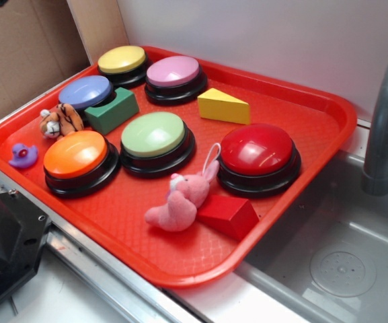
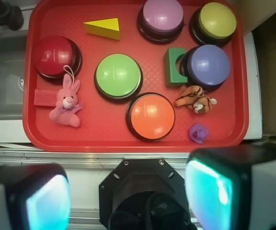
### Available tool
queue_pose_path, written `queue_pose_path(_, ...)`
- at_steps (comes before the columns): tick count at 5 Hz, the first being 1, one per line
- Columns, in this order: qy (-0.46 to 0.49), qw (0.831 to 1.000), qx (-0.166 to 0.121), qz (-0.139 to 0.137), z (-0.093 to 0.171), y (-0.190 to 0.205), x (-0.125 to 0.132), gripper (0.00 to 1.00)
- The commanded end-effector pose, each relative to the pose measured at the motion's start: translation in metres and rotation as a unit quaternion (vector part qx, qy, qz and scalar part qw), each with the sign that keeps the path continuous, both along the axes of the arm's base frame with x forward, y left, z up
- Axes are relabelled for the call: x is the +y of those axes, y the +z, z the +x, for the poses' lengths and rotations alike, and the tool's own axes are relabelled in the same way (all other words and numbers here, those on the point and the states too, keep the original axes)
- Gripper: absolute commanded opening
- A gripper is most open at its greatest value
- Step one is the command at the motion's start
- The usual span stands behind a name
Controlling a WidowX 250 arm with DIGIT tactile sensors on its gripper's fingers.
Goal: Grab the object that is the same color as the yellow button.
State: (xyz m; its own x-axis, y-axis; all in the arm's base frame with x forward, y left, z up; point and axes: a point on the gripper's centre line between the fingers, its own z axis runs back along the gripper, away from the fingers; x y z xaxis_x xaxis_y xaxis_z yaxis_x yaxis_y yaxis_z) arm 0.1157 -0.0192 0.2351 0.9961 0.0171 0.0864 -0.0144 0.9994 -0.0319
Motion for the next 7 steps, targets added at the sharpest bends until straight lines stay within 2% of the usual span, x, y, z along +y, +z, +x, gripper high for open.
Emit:
queue_pose_path(1, 0.000, 1.000, 0.000, 0.000, 0.000, 0.000, 0.000, 1.00)
queue_pose_path(2, -0.078, 0.996, -0.008, 0.041, 0.023, -0.006, 0.001, 1.00)
queue_pose_path(3, -0.150, 0.986, -0.016, 0.068, 0.046, -0.016, 0.000, 1.00)
queue_pose_path(4, -0.191, 0.975, -0.009, 0.115, 0.071, -0.026, -0.004, 1.00)
queue_pose_path(5, -0.310, 0.943, -0.038, 0.112, 0.110, -0.047, -0.003, 1.00)
queue_pose_path(6, -0.402, 0.908, -0.064, 0.096, 0.131, -0.066, -0.004, 1.00)
queue_pose_path(7, -0.457, 0.881, -0.101, 0.076, 0.153, -0.084, -0.005, 1.00)
